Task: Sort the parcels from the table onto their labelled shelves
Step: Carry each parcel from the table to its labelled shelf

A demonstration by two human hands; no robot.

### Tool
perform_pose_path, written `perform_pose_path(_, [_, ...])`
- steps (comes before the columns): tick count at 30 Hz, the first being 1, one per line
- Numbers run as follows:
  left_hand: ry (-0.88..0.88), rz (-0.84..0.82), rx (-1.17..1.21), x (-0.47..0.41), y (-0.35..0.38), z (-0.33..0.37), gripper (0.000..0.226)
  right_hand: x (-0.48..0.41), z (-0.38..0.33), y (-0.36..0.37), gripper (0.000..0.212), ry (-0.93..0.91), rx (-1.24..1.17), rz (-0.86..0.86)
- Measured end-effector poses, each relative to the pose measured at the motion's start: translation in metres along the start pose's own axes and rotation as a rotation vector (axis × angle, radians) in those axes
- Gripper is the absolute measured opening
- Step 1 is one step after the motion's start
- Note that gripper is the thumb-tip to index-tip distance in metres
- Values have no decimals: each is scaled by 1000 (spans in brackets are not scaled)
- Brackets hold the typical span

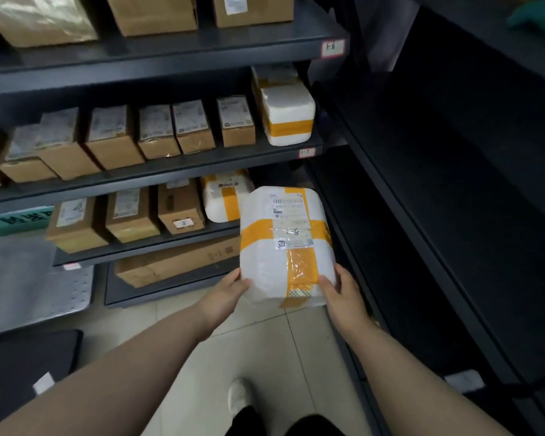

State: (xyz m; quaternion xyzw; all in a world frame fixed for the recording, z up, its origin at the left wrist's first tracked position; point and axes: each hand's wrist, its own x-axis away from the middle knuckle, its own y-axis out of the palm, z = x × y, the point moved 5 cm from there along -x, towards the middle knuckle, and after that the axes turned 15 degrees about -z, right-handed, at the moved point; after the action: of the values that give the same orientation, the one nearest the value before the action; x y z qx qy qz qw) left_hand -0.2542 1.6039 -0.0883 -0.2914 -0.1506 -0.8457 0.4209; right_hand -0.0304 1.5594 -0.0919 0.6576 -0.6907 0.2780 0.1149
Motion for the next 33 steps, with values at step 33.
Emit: perform_pose_path(33, [-108,-132,74,-320,-81,-18,38,-332,72,-28,53,115,-118,22])
